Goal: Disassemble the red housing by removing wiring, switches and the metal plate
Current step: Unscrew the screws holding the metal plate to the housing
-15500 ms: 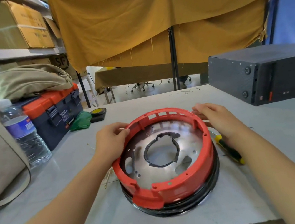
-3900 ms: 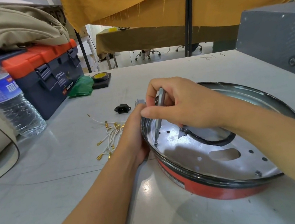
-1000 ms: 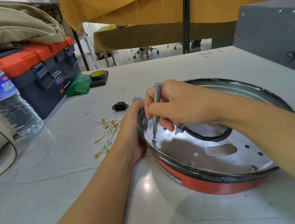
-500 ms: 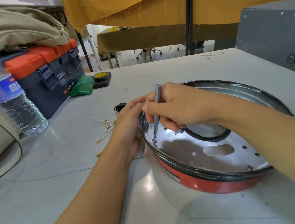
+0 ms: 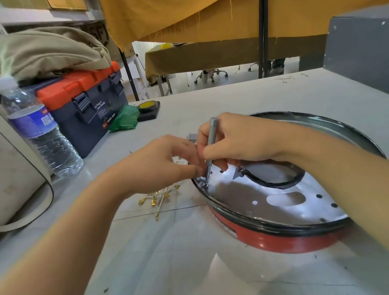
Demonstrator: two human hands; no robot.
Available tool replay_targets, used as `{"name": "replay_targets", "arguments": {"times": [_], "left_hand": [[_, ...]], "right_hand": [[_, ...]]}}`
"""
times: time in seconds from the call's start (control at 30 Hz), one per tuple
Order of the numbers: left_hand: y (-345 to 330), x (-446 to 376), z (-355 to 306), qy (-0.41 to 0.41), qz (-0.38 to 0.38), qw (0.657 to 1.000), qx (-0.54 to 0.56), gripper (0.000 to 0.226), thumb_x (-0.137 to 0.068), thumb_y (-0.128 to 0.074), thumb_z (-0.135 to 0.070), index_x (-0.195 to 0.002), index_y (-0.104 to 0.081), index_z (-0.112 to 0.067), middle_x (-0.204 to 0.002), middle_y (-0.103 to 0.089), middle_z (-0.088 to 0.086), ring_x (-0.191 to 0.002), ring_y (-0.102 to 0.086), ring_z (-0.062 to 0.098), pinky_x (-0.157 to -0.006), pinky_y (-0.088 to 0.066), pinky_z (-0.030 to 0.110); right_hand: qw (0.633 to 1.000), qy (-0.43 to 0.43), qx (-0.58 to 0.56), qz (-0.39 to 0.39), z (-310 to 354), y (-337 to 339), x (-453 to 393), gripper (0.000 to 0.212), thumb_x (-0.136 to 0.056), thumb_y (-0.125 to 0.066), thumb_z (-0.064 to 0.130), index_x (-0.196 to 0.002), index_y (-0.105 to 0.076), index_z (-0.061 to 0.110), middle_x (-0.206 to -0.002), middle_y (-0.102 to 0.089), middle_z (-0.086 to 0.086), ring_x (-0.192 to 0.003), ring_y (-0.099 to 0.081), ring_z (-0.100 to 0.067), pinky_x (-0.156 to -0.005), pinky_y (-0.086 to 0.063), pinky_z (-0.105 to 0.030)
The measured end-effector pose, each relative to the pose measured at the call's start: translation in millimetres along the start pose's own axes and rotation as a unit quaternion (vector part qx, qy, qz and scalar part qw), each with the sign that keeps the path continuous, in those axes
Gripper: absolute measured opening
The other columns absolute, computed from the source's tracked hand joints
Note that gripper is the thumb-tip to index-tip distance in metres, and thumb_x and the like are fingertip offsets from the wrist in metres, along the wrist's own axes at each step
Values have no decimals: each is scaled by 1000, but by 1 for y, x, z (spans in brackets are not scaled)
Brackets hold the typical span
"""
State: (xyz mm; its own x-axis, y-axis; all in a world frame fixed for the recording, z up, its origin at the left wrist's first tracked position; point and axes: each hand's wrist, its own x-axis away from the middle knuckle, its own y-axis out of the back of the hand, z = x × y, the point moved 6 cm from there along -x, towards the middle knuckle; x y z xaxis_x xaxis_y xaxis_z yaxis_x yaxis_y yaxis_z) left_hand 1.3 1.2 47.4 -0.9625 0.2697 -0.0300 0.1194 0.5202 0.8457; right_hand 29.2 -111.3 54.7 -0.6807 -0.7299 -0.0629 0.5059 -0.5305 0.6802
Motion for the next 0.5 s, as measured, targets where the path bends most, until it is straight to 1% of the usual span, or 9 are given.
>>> {"name": "replay_targets", "arguments": {"times": [0.07,0.13,0.2,0.3,0.37,0.4,0.47,0.5], "left_hand": [[-1,-1,-2,-2,11,1000,-24,13,-84,-65,-18,-76,-75,-23,-96,-63,-19,-96,-51,-4,-76,-33,1],[-1,-1,-5,-2,20,999,-40,14,-84,-64,-16,-77,-75,-22,-95,-61,-19,-95,-49,-3,-72,-32,-5],[-2,-2,-7,-4,21,999,-48,13,-84,-63,-13,-80,-75,-17,-99,-61,-13,-93,-46,-3,-68,-29,-8],[-2,-2,-9,-4,18,998,-65,14,-84,-62,-10,-88,-75,-11,-112,-59,-2,-91,-41,-4,-66,-25,-11],[-3,-2,-10,4,26,997,-73,16,-84,-61,-10,-93,-74,-9,-114,-57,-1,-85,-41,-8,-64,-24,-12],[-4,-2,-10,8,29,997,-74,17,-84,-61,-10,-95,-73,-8,-111,-55,-2,-77,-42,-12,-64,-25,-12],[-4,-3,-10,18,30,997,-66,20,-85,-60,-9,-101,-71,-8,-100,-51,-11,-72,-44,-25,-64,-29,-10],[-4,-3,-10,25,28,997,-61,21,-85,-60,-9,-104,-70,-9,-95,-49,-16,-70,-44,-28,-64,-31,-9]], "right_hand": [[1000,1,-8,8,0,2,0,16,-82,-59,8,-86,-62,-6,-51,-59,1,-46,-47,-8,-44,-40,-16],[1000,0,-14,16,-2,3,1,13,-82,-58,8,-85,-64,-4,-51,-59,1,-46,-49,-7,-45,-41,-16],[999,-9,-22,30,-3,1,1,13,-83,-57,9,-86,-64,-2,-51,-58,-1,-45,-47,-10,-47,-41,-21],[997,-17,-48,55,-6,-2,1,15,-82,-55,7,-89,-62,-5,-49,-57,-5,-44,-45,-15,-50,-41,-28],[997,-9,-58,56,-6,-2,0,15,-84,-57,7,-86,-64,-6,-51,-58,-6,-45,-47,-13,-51,-44,-26],[997,-2,-60,51,-6,-1,0,16,-86,-58,10,-81,-65,-3,-52,-58,-6,-46,-48,-12,-51,-44,-24],[998,13,-54,35,-4,1,0,28,-92,-59,24,-71,-66,7,-52,-58,-3,-47,-47,-12,-49,-42,-19],[998,18,-50,27,-4,2,-1,35,-94,-58,31,-68,-67,10,-50,-57,0,-47,-46,-11,-48,-41,-17]]}}
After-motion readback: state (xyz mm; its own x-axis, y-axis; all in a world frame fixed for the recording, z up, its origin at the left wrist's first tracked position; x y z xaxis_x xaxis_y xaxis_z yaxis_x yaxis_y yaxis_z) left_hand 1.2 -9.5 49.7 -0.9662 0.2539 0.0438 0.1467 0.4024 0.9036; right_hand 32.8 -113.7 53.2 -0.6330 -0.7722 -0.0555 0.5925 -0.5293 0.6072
